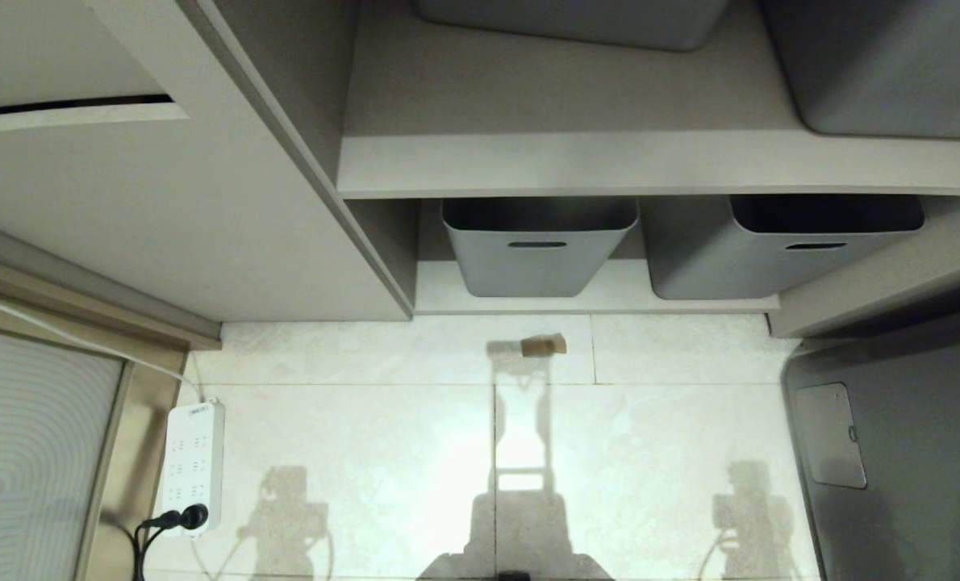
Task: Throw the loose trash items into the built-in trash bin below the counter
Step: Pick up the garbage
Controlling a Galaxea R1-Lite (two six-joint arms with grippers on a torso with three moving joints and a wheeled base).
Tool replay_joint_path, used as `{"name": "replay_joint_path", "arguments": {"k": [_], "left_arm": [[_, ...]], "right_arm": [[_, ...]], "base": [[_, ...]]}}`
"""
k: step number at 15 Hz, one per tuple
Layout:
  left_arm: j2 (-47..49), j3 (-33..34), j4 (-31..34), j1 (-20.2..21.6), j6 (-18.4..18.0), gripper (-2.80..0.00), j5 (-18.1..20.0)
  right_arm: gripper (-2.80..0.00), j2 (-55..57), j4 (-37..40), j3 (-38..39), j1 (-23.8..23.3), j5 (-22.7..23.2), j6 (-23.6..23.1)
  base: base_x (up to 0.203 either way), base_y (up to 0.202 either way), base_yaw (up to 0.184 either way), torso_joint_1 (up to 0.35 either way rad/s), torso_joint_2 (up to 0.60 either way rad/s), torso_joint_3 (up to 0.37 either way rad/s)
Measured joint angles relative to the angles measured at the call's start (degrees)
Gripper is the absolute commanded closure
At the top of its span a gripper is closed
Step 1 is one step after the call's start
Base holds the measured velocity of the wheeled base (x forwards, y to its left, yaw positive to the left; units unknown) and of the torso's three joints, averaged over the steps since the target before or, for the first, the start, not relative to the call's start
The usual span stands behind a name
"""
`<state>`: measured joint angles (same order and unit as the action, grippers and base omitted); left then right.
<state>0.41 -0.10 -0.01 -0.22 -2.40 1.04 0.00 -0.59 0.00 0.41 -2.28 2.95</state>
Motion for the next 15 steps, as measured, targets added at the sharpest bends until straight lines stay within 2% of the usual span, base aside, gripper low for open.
{"name": "replay_joint_path", "arguments": {"k": [3,6,7,10,13,15], "left_arm": [[-0.4,0.1,-0.4,0.0,2.3,0.00,-0.6],[-0.4,0.1,-0.7,0.1,-4.6,0.00,2.1],[-0.5,0.1,-0.9,0.1,-5.1,0.00,2.3],[-0.5,0.1,-0.5,0.2,-0.9,0.00,0.4],[-0.5,0.1,-0.4,0.3,-1.7,0.00,0.9],[-0.5,0.1,-0.4,0.3,-1.7,0.00,0.8]], "right_arm": [[0.00,0.0,0.0,0.0,0.0,0.2,-0.6],[0.00,0.0,0.0,0.0,0.0,0.3,-1.0],[0.00,0.0,0.0,0.0,0.0,0.2,-0.5],[0.00,0.0,0.1,0.0,0.0,0.5,-1.6],[0.00,0.0,0.4,0.0,0.0,2.3,-7.5],[0.00,0.0,0.4,0.0,0.0,2.1,-5.2]], "base": [[0.000,0.000,0.000,0.000,0.00,0.000],[0.000,0.000,0.000,0.000,0.00,0.000],[0.000,0.000,0.000,0.000,0.00,0.000],[0.000,0.000,0.000,0.000,0.00,0.000],[0.000,0.000,0.000,0.000,0.00,0.000],[0.000,0.000,0.000,0.000,0.00,0.000]]}}
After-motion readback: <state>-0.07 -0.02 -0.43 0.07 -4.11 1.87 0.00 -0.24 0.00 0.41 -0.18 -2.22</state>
